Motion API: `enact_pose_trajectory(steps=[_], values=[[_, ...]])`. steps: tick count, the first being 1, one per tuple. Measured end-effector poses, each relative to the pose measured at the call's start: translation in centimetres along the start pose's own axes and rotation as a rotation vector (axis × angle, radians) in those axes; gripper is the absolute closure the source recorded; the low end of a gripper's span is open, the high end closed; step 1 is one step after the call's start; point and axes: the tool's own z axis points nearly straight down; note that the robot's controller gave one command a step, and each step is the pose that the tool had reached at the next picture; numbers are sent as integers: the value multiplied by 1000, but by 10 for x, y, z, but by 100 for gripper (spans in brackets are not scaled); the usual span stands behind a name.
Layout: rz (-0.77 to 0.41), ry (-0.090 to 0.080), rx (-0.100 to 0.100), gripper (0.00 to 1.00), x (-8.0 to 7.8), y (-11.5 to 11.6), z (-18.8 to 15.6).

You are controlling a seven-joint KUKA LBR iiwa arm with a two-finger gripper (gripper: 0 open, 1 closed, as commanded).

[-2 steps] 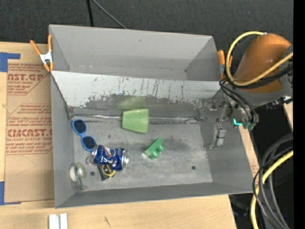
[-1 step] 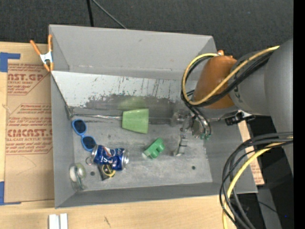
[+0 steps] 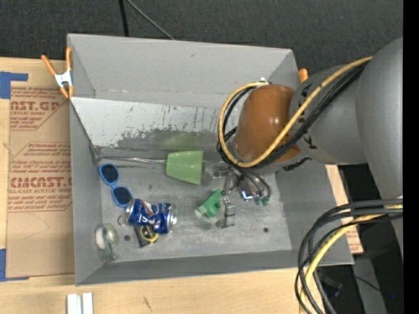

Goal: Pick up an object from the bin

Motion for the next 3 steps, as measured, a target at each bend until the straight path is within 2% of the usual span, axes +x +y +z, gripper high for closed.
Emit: enact_pose_trajectory(steps=[1, 2, 3], values=[[-77, 1, 3, 0, 8, -24, 0], [-259, 3, 1, 0, 5, -12, 31], [-258, 3, 0, 0, 5, -11, 32]])
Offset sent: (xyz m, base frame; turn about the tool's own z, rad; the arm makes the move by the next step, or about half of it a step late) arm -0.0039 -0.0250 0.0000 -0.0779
